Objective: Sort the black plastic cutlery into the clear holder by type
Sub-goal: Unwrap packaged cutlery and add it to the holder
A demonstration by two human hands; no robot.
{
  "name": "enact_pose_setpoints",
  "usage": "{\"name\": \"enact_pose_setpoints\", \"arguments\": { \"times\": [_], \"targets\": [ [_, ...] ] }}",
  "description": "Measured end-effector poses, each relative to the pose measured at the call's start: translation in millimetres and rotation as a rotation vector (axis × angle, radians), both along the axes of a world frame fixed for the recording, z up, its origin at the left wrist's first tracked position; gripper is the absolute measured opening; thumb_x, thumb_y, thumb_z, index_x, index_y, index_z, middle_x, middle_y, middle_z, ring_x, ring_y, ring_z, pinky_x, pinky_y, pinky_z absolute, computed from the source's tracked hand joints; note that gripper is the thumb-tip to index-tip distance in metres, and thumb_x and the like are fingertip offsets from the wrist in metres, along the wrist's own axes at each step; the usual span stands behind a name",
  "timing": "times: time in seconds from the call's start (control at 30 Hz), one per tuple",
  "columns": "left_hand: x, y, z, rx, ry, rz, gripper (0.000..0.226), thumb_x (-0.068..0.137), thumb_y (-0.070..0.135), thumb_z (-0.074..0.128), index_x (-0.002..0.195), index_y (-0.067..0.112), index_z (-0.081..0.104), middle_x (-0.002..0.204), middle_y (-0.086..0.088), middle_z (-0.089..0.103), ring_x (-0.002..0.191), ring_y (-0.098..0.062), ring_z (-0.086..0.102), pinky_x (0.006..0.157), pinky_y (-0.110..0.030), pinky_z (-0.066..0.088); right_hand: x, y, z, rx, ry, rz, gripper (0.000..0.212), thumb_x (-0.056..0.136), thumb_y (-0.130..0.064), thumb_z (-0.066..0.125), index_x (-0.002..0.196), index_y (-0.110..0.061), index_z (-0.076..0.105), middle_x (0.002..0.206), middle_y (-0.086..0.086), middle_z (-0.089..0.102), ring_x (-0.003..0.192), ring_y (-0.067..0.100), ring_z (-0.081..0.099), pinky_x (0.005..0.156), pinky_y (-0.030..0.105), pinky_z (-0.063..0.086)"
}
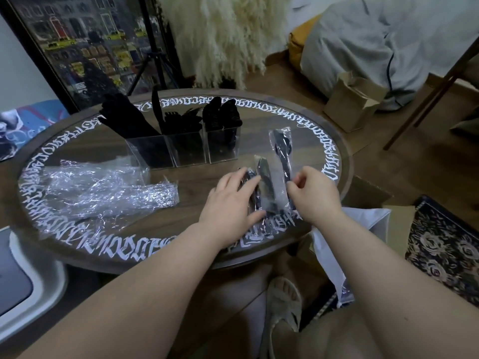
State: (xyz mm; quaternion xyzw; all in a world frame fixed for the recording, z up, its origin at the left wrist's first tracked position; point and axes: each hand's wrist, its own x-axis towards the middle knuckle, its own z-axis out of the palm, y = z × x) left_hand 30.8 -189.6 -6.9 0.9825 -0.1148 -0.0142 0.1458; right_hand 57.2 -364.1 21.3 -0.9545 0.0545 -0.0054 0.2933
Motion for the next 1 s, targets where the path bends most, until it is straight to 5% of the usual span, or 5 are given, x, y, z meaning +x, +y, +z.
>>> {"name": "enact_pose_setpoints", "arguments": {
  "times": [0.37,0.63,0.8,1.0],
  "targets": [
    [-35.3,55.6,36.3,0.023,-0.339,0.060,0.061,0.082,0.046,0.066,0.137,0.026,0.048,0.146,-0.003,0.040,0.133,-0.025,0.031,0.106,-0.045,0.036,-32.4,46.3,18.7,-0.022,-0.106,0.348,0.004,0.090,-0.023,0.060,0.092,-0.019,0.058,0.083,-0.005,0.062,0.082,0.018,0.056,0.068,0.028,0.039],
    [-69.6,112.0,47.9,0.014,-0.424,0.190,0.045,0.079,0.043,0.070,0.119,0.025,0.064,0.110,-0.002,0.053,0.110,-0.025,0.045,0.092,-0.041,0.040,-47.6,103.2,27.0,-0.197,-0.121,0.669,0.013,0.093,-0.017,0.052,0.100,-0.024,0.061,0.096,-0.003,0.063,0.093,0.017,0.053,0.082,0.036,0.048],
    [-86.9,140.6,44.2,0.107,-0.229,0.164,0.042,0.090,0.051,0.050,0.129,0.034,0.054,0.126,0.009,0.054,0.121,-0.017,0.046,0.100,-0.042,0.031,-48.5,136.3,39.6,-0.254,-0.187,0.790,0.015,0.092,-0.018,0.054,0.099,-0.023,0.066,0.097,-0.005,0.065,0.098,0.017,0.051,0.081,0.030,0.042],
    [-88.7,165.0,24.4,0.096,0.034,0.157,0.028,0.094,0.040,0.052,0.120,0.033,0.058,0.108,0.007,0.063,0.099,-0.017,0.058,0.084,-0.037,0.047,-52.9,148.3,25.5,-0.201,-0.100,0.774,0.034,0.089,-0.024,0.064,0.122,-0.024,0.060,0.120,-0.004,0.061,0.113,0.017,0.051,0.097,0.034,0.043]
  ]
}}
